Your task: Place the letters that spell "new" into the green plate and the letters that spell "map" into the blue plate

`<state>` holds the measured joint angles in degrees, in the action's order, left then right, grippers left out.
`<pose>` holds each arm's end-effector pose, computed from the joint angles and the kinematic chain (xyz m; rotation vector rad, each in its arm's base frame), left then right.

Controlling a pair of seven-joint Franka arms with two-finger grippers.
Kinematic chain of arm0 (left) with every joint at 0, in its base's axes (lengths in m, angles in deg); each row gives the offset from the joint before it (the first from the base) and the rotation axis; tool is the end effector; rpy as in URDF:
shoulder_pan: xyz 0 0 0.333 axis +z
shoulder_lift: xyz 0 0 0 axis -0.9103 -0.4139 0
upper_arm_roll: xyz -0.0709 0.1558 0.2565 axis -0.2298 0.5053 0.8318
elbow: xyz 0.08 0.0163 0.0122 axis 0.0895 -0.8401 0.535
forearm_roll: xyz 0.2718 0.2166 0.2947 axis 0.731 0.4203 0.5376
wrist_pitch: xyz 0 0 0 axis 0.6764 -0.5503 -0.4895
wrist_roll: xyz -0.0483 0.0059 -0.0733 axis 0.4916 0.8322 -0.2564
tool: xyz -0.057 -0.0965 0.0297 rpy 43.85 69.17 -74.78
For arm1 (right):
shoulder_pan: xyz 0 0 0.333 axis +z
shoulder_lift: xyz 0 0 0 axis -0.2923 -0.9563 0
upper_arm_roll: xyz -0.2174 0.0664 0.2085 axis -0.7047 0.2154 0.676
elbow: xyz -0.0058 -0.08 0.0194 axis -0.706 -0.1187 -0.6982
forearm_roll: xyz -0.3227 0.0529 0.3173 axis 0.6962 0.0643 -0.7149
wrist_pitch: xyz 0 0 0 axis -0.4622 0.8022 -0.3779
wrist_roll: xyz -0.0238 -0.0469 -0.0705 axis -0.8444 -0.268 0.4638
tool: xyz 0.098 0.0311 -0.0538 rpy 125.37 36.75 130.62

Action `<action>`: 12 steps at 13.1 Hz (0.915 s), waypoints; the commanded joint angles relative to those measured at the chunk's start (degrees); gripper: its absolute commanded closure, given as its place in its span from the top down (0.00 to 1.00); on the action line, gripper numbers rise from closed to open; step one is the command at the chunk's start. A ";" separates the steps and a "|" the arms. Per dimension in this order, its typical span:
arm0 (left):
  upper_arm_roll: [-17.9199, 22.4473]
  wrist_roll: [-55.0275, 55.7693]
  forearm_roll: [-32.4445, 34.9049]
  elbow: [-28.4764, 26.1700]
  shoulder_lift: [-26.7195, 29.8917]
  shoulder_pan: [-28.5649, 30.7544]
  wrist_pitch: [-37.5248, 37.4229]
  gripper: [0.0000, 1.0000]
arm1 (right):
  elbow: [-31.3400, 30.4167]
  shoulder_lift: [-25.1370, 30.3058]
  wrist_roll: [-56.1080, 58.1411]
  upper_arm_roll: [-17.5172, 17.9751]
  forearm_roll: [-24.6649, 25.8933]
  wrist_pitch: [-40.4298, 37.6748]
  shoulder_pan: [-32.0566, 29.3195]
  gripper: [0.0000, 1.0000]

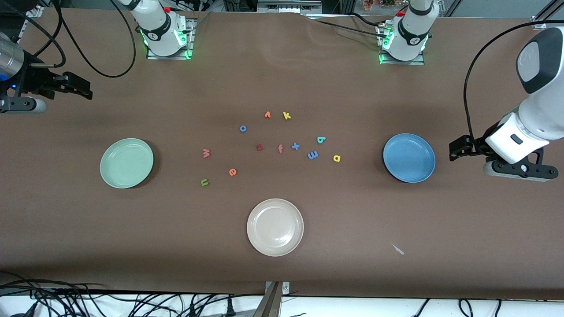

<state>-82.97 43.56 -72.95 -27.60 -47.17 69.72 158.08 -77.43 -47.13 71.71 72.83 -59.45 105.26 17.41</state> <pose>0.6968 -0.0403 0.4919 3.1353 -0.1650 0.0398 0.6022 0.0180 0.5703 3.1135 0.0225 -0.2324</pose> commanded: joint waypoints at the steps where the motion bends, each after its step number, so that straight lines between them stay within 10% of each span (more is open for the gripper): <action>1: 0.06 -1.18 -0.43 1.41 -0.44 -0.04 -0.61 1.00 | 1.30 -0.51 0.44 -0.08 -0.71 -1.19 -0.06 1.00; 12: 0.24 -1.18 -0.43 1.41 -0.44 -0.13 -1.05 1.00 | 1.30 -0.51 0.35 0.01 -0.71 -1.36 -0.06 1.00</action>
<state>-82.90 43.56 -72.95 -27.60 -47.16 69.84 158.00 -77.43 -47.14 71.71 72.83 -59.45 105.22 17.41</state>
